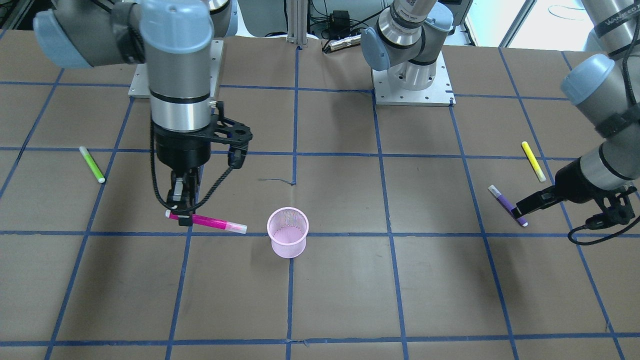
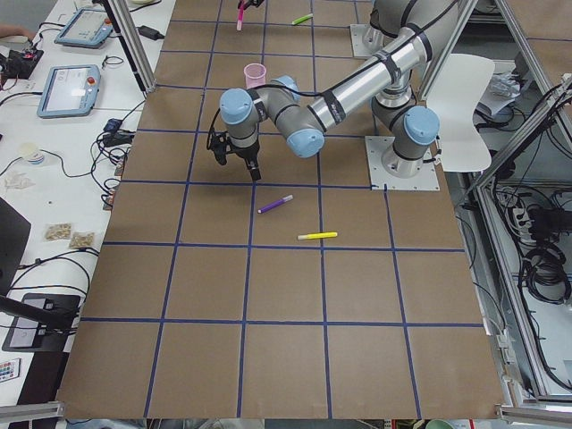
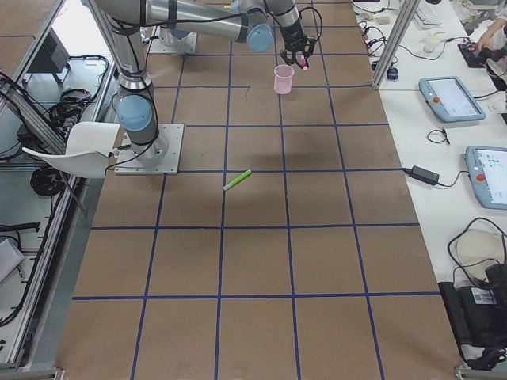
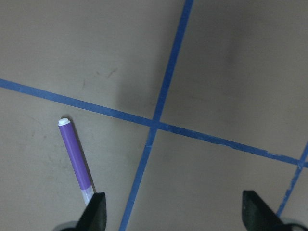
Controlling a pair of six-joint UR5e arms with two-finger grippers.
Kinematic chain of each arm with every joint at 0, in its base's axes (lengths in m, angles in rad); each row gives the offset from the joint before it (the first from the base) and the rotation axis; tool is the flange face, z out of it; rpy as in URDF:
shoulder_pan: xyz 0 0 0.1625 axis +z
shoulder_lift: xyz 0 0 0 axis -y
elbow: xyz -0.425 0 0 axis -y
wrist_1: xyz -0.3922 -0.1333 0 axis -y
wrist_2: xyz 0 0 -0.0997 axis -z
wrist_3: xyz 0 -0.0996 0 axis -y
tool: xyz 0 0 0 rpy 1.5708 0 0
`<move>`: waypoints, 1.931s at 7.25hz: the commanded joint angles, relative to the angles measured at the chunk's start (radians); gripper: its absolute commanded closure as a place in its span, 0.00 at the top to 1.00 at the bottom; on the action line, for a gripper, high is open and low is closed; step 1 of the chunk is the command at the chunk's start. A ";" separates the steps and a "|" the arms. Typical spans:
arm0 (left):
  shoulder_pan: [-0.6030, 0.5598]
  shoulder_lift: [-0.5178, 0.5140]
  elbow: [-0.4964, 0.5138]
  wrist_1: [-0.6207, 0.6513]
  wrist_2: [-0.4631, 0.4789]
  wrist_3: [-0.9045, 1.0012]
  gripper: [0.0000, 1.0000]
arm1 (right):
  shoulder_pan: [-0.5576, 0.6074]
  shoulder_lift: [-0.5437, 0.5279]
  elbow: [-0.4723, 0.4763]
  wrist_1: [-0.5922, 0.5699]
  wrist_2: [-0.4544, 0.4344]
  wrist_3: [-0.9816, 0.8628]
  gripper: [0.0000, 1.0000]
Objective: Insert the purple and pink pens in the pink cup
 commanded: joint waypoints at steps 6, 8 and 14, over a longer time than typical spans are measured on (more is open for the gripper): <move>0.104 -0.121 -0.128 0.175 0.078 -0.010 0.99 | 0.288 0.207 -0.012 0.029 -0.359 0.149 0.05; 0.104 -0.161 -0.124 0.216 0.058 -0.015 0.94 | 0.297 0.219 -0.010 0.020 -0.358 0.162 0.13; 0.096 -0.174 -0.119 0.229 0.024 -0.034 0.00 | 0.203 0.120 -0.021 0.031 -0.295 0.138 0.88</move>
